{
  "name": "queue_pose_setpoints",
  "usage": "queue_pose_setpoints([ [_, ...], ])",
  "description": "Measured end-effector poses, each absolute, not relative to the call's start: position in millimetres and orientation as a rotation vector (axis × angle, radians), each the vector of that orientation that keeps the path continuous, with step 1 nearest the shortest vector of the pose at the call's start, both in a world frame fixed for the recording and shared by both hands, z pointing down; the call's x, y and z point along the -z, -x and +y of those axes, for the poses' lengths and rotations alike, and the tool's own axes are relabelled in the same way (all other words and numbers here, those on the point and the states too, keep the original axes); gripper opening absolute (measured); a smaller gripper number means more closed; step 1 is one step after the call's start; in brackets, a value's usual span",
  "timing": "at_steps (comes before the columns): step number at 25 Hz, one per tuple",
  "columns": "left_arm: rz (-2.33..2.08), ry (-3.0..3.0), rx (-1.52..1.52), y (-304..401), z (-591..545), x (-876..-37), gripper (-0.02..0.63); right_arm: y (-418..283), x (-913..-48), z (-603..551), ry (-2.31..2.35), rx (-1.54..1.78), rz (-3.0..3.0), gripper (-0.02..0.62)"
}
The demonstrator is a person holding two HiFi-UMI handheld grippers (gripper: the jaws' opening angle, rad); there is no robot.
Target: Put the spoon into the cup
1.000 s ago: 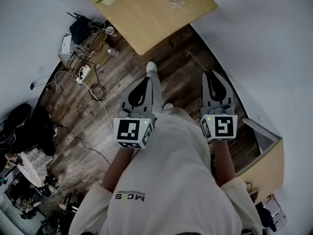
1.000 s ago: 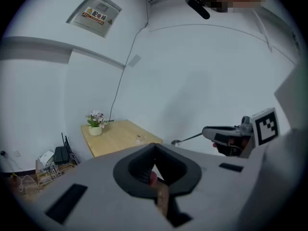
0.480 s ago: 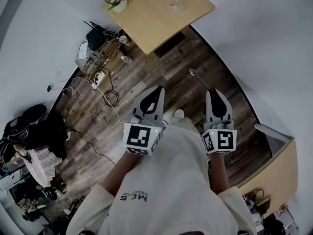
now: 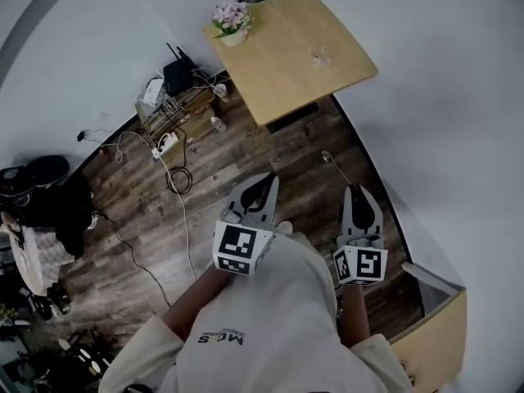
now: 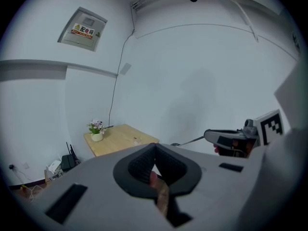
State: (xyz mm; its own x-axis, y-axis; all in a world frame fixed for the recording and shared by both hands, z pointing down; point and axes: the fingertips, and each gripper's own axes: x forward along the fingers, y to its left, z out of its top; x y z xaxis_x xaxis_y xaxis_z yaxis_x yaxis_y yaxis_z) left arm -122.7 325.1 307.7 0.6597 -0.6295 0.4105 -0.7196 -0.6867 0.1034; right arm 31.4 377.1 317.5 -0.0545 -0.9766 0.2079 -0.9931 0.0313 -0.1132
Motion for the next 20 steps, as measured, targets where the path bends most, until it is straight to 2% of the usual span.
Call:
queue_pose_setpoints([
  [9,-1.064,-2.589,-0.502,123.2,278.5,-319.2,0.011,-38.0,-338.3,329.1,-2.118,-0.455,-2.199,0.061],
  [20,-0.930,-2.587,-0.438,115.4,124.7,-312.1,0.011,-36.3,-336.4,190.2,-2.093,-0.394,-2.049,0.061],
])
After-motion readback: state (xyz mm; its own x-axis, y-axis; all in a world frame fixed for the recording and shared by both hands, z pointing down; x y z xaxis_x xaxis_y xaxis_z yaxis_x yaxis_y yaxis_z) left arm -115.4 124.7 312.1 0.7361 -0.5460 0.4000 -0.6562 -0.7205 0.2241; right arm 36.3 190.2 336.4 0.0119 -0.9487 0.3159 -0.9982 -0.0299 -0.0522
